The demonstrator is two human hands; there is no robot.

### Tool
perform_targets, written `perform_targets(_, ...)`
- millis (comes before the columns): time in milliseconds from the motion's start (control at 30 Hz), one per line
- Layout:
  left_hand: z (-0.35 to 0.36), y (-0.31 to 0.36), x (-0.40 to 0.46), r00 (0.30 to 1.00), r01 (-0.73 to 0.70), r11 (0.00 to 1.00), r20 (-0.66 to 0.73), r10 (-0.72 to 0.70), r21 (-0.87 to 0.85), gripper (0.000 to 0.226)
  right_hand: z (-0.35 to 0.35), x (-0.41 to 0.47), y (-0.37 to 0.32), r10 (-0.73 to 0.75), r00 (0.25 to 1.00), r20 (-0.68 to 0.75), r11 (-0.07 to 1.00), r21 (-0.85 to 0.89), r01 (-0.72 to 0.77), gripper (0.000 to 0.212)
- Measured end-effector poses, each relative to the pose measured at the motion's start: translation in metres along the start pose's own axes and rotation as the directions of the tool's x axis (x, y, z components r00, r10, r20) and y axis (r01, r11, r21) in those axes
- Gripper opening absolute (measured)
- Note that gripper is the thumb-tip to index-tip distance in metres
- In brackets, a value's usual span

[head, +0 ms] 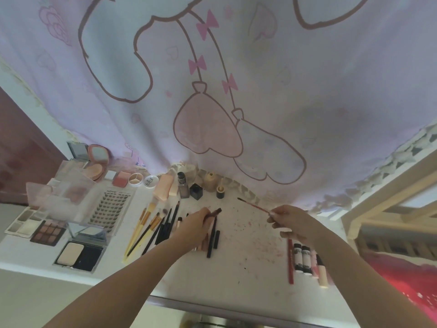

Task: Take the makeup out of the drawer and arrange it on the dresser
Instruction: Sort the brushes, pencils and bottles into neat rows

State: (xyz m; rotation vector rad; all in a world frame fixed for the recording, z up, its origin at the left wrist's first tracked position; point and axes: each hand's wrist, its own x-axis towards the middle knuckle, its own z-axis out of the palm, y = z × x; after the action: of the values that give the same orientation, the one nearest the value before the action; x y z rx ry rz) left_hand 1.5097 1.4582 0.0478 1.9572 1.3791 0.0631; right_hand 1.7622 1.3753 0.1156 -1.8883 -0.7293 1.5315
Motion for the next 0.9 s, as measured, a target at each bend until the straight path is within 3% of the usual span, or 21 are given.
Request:
perform_targets(67, 0.009, 0.006, 0.004, 0.995, 0.086, 0.988, 0.051, -0.08, -0.128, 0.015, 0.008, 0.0, 0.015, 0.02, 0.999, 0.029, 0.997, 0.075, -0.022, 0.018)
perform_targets(167, 0.026, 0.022, 0.009, 0.987, 0.138, 0.976, 0.102, -0.122, -0.17, 0.019, 0.037, 0.006, 0.037, 0.087, 0.996, -0.034, 0.996, -0.013, -0.087, 0.019)
perform_targets(300, 0.041, 0.033, 0.013, 0.996, 0.084, 0.964, -0.014, -0.083, 0.252, 0.031, 0.078, 0.019, 0.063, 0.025, 0.99, -0.142, 0.936, -0.345, -0.073, 0.021)
perform_targets(400, 0.05, 0.032, 0.017, 0.999, 0.042, 0.878, -0.041, -0.025, 0.477, 0.042, 0.102, 0.027, 0.076, -0.054, 0.982, -0.183, 0.746, -0.661, -0.083, 0.03)
perform_targets(500, 0.055, 0.025, 0.02, 0.999, 0.018, 0.825, -0.037, 0.003, 0.565, 0.044, 0.123, 0.033, 0.078, -0.075, 0.983, -0.166, 0.609, -0.788, -0.087, 0.028)
perform_targets(600, 0.057, 0.017, 0.023, 0.999, 0.005, 0.793, -0.032, 0.018, 0.61, 0.043, 0.134, 0.039, 0.076, -0.069, 0.987, -0.146, 0.537, -0.839, -0.086, 0.026)
perform_targets(733, 0.059, 0.011, 0.025, 0.999, -0.005, 0.795, -0.026, 0.026, 0.607, 0.044, 0.14, 0.042, 0.076, -0.122, 0.992, -0.046, 0.397, -0.918, 0.006, 0.024)
perform_targets(900, 0.053, 0.025, 0.026, 0.993, -0.04, 0.82, -0.071, 0.098, 0.571, 0.039, 0.09, 0.041, 0.069, -0.224, 0.961, -0.164, 0.546, -0.838, -0.016, 0.036)
